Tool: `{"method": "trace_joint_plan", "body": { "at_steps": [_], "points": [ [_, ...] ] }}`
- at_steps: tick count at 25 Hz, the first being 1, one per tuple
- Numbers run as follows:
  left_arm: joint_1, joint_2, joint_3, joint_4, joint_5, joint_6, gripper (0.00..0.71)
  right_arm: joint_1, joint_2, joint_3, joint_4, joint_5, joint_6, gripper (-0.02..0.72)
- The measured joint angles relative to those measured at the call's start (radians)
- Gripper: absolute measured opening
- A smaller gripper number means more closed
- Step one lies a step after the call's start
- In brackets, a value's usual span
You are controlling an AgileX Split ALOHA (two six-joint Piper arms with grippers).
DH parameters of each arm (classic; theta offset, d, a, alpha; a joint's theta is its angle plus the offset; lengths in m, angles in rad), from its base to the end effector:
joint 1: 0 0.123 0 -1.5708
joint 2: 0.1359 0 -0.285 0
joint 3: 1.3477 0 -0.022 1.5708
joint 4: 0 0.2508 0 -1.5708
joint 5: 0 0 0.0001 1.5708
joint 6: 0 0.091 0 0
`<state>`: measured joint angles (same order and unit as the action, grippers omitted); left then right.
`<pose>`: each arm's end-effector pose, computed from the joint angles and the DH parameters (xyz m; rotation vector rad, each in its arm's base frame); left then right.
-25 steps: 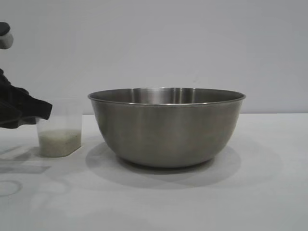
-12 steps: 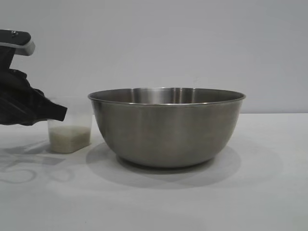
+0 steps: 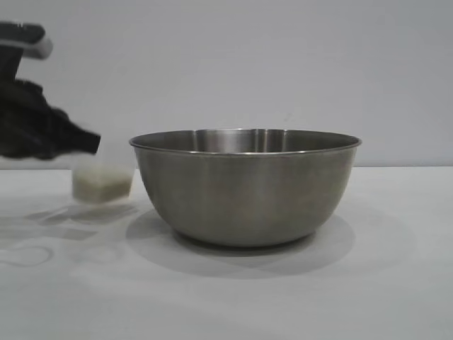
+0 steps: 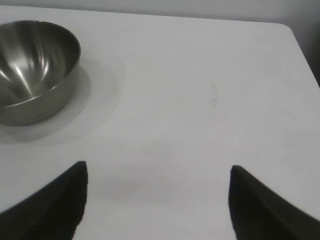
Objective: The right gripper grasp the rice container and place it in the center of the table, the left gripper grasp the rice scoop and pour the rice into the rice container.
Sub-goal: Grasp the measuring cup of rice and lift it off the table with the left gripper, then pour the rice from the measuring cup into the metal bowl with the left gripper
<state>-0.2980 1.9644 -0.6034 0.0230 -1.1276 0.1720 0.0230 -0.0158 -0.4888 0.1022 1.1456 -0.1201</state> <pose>0.3134 -0.0982 0.1222 0.4233 1.6652 -0.1039 -0.0102 0.0082 0.2677 -0.1619 2.1145 0.0662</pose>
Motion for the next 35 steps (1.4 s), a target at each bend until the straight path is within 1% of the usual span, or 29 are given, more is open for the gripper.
{"method": "trace_joint_plan", "body": {
  "at_steps": [3, 6, 13, 15, 18, 23, 27, 31, 35],
  "points": [
    [0.002, -0.064, -0.040, 0.059, -0.002, 0.074, 0.000, 0.000, 0.000, 0.000, 0.000, 0.000, 0.000, 0.524],
    [0.002, -0.102, -0.088, 0.171, -0.002, 0.158, 0.000, 0.000, 0.000, 0.000, 0.000, 0.000, 0.000, 0.524],
    [0.002, -0.109, -0.184, 0.467, -0.004, 0.253, 0.000, 0.000, 0.000, 0.000, 0.000, 0.000, 0.000, 0.524],
    [-0.004, -0.109, -0.196, 0.518, -0.004, 0.304, 0.000, 0.000, 0.000, 0.000, 0.000, 0.000, 0.000, 0.524],
    [-0.027, -0.109, -0.203, 0.545, -0.004, 0.455, 0.000, 0.000, 0.000, 0.000, 0.000, 0.000, 0.000, 0.524],
    [-0.087, -0.109, -0.203, 0.549, -0.004, 0.717, 0.000, 0.000, 0.000, 0.000, 0.000, 0.000, 0.000, 0.524],
    [-0.124, -0.109, -0.204, 0.551, -0.004, 0.939, 0.000, 0.000, 0.000, 0.000, 0.000, 0.000, 0.000, 0.524],
    [-0.135, -0.109, -0.204, 0.561, -0.004, 1.107, 0.000, 0.000, 0.000, 0.000, 0.000, 0.000, 0.000, 0.524],
    [-0.135, -0.109, -0.204, 0.572, -0.004, 1.243, 0.000, 0.000, 0.000, 0.000, 0.000, 0.000, 0.000, 0.524]
  ]
}}
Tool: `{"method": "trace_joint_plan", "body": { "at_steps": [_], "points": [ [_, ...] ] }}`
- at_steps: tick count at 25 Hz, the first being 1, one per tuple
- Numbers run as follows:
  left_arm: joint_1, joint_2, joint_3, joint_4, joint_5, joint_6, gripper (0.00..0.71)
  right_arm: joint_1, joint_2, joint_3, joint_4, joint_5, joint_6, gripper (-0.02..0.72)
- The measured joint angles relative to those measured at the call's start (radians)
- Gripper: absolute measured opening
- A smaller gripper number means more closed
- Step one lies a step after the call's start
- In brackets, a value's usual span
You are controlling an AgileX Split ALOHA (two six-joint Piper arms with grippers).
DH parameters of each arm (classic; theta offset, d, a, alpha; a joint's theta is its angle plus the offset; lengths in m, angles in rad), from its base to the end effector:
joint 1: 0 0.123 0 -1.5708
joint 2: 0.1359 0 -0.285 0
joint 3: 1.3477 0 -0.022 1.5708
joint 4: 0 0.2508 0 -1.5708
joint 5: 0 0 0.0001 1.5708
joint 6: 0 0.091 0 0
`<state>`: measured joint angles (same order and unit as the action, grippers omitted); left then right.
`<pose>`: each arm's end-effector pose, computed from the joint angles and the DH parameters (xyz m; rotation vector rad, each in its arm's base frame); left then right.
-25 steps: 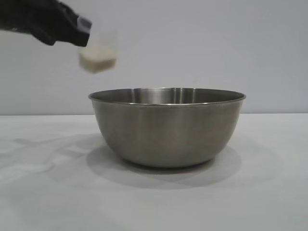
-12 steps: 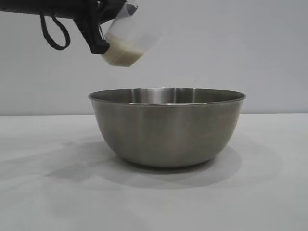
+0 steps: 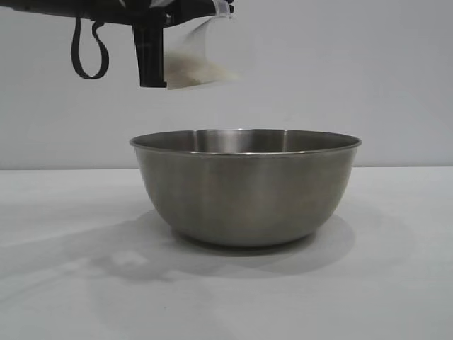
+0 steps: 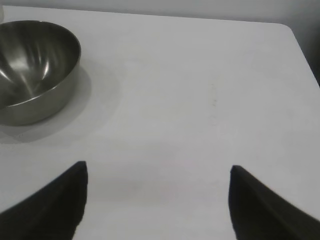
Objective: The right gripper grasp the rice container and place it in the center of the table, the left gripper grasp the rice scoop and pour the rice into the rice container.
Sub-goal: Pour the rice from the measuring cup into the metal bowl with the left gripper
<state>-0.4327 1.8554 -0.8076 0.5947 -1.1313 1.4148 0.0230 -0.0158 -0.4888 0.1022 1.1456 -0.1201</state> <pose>0.3040 -0.1912 0.1975 1.4862 0.3265 0.6246 -0.0102 0.0082 0.2677 -0.1619 2.1145 0.0662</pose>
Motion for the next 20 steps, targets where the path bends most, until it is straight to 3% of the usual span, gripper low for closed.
{"method": "trace_joint_plan", "body": {
  "at_steps": [8, 20],
  "points": [
    [0.000, 0.000, 0.000, 0.079, 0.000, 0.298, 0.000, 0.000, 0.000, 0.000, 0.000, 0.000, 0.000, 0.524],
    [0.000, 0.000, -0.002, 0.215, -0.004, 0.574, 0.000, 0.000, 0.000, 0.000, 0.000, 0.000, 0.000, 0.524]
  ]
}}
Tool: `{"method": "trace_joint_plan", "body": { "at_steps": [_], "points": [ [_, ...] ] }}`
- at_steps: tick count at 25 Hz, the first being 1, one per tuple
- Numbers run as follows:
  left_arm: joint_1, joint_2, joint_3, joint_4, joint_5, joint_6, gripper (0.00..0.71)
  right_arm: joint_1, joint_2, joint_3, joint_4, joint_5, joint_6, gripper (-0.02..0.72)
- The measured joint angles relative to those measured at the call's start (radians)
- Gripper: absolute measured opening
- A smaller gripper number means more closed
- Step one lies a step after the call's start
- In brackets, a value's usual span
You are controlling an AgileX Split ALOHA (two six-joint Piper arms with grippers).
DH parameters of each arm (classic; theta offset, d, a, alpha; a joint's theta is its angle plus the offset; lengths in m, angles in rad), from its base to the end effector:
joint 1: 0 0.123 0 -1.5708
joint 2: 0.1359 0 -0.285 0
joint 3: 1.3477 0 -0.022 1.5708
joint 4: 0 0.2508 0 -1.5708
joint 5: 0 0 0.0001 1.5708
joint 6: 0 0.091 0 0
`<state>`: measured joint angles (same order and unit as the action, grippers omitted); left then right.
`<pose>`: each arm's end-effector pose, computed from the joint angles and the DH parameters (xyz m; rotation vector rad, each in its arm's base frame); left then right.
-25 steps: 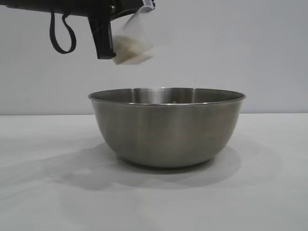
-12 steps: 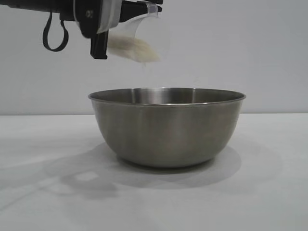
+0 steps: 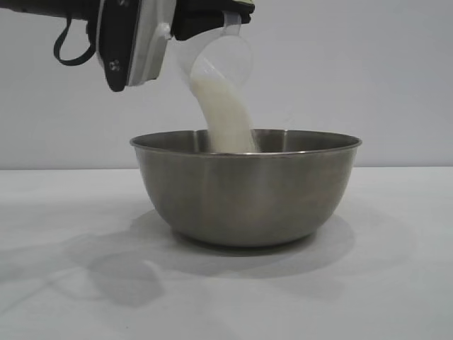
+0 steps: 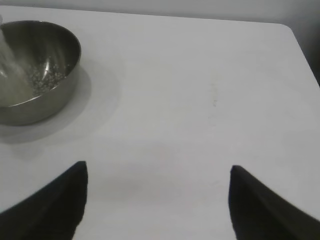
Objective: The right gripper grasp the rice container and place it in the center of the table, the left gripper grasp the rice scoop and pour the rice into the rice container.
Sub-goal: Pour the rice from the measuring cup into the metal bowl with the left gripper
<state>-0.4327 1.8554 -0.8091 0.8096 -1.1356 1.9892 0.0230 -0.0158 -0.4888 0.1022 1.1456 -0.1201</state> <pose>0.2900 -0.1997 0.1917 1.6086 -0.3474 0.9893 -0.0102 0.0082 0.2677 -0.1619 2.1145 0.0662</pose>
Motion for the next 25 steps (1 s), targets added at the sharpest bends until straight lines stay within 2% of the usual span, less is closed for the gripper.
{"method": "trace_joint_plan", "body": {
  "at_steps": [6, 25],
  "points": [
    [0.000, 0.000, 0.000, 0.025, 0.000, 0.116, 0.000, 0.000, 0.000, 0.000, 0.000, 0.000, 0.000, 0.524],
    [0.000, 0.000, -0.001, 0.069, 0.000, 0.117, 0.000, 0.000, 0.000, 0.000, 0.000, 0.000, 0.000, 0.524]
  ]
}}
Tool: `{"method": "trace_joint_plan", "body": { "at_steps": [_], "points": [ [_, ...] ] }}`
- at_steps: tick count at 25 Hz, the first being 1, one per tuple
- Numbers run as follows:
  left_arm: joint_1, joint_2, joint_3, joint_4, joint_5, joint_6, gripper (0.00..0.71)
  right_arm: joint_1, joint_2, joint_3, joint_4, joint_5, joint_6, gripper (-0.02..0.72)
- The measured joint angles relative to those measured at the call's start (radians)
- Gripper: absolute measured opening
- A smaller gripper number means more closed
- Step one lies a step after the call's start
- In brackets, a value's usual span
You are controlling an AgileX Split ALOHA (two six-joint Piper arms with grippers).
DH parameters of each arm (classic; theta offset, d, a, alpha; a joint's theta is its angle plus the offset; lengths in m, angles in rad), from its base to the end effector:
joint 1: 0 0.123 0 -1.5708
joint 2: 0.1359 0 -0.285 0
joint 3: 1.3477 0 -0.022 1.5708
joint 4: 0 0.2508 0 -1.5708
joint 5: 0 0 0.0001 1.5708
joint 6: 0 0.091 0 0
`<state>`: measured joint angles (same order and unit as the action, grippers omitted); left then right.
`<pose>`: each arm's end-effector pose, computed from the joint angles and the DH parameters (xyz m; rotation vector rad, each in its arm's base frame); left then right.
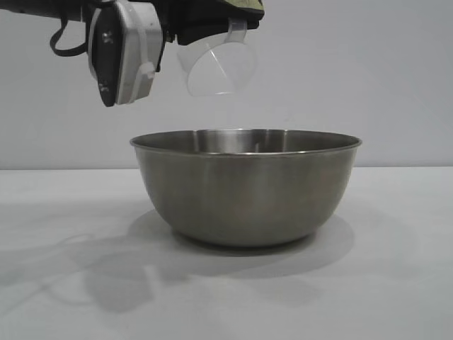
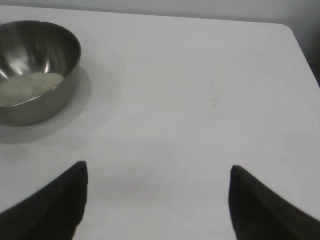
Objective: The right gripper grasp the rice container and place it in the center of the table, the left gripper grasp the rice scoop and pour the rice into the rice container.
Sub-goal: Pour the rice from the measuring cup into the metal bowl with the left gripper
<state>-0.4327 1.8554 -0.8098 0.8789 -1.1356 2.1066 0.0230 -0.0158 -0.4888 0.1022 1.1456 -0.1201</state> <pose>0.2854 -0.2018 0.1894 1.6038 -0.5220 1.0471 -0.0102 0.0082 0.2677 -0.1619 2.1145 0.0662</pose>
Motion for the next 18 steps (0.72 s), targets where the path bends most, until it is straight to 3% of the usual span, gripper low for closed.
{"method": "trace_joint_plan", "body": {
  "at_steps": [5, 9, 18],
  "points": [
    [0.000, 0.000, 0.000, -0.017, 0.000, -0.155, 0.000, 0.000, 0.000, 0.000, 0.000, 0.000, 0.000, 0.524],
    [0.000, 0.000, 0.000, -0.044, 0.000, -0.415, 0.000, 0.000, 0.000, 0.000, 0.000, 0.000, 0.000, 0.524],
    [0.000, 0.000, 0.000, -0.272, 0.000, -1.052, 0.000, 0.000, 0.000, 0.000, 0.000, 0.000, 0.000, 0.524]
  ]
}}
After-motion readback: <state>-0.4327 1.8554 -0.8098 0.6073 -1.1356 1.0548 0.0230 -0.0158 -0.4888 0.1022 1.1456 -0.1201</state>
